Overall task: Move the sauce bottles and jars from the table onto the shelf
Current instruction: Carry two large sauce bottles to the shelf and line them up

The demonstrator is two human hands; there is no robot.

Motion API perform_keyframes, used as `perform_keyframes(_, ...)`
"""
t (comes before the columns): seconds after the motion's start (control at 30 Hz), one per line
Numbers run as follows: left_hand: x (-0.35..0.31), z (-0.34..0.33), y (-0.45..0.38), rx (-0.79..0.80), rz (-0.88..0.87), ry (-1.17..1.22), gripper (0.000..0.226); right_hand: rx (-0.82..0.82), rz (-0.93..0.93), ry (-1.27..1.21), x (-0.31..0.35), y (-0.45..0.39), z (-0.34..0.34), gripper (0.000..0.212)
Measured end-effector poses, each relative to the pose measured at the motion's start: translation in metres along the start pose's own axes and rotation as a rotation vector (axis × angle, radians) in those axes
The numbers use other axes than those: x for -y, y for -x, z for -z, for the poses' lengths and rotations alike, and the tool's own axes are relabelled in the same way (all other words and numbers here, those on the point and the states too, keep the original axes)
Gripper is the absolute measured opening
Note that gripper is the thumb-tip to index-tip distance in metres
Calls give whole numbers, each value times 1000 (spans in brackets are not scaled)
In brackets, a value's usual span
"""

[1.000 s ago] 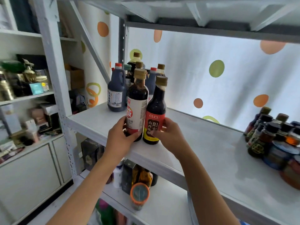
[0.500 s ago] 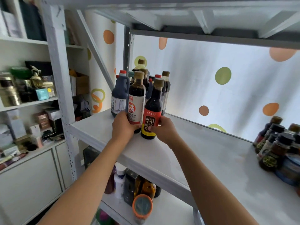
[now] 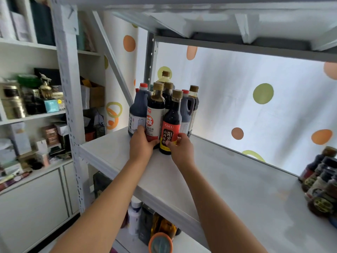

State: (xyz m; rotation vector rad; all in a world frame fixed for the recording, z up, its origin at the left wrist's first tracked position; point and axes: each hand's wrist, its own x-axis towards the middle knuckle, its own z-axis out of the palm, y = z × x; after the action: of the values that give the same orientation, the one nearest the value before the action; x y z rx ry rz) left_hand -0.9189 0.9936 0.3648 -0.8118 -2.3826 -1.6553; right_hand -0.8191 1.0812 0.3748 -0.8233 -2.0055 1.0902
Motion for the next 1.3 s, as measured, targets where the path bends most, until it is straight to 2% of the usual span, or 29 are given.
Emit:
perform_keyframes(0.3, 10, -8, -3, -12, -48, -27, 52, -85, -15, -108, -18, -6, -8, 33)
perform_keyframes(0.53, 15, -12, -8, -26, -64, -22, 53, -96, -30, -131, -21, -8, -9, 33)
perform_keyframes(0.73, 22, -16, -12, -26, -20, -37, 47, -94, -62, -60, -21, -7, -8, 26)
perform_keyframes(0.93, 24, -18, -14, -14, 20, -76, 52, -82, -46, 19, -22, -6, -7, 22)
perform_keyframes(1.03, 21, -14, -6, -4, 22, -149, 43, -62, -20, 76, -20, -4, -7, 26)
perform_keyframes(1.1, 16, -10, 5, 46, 8, -267, 31, -33, 1, 139, -22, 1, -5, 24)
perform_keyframes(1.2, 5, 2, 30, 197, -15, -501, 29, 102, 58, 332, -22, 14, -1, 2)
perform_keyframes(1.3, -5, 17, 62, 383, -41, -791, 42, 396, 173, 591, -19, 35, 4, 35)
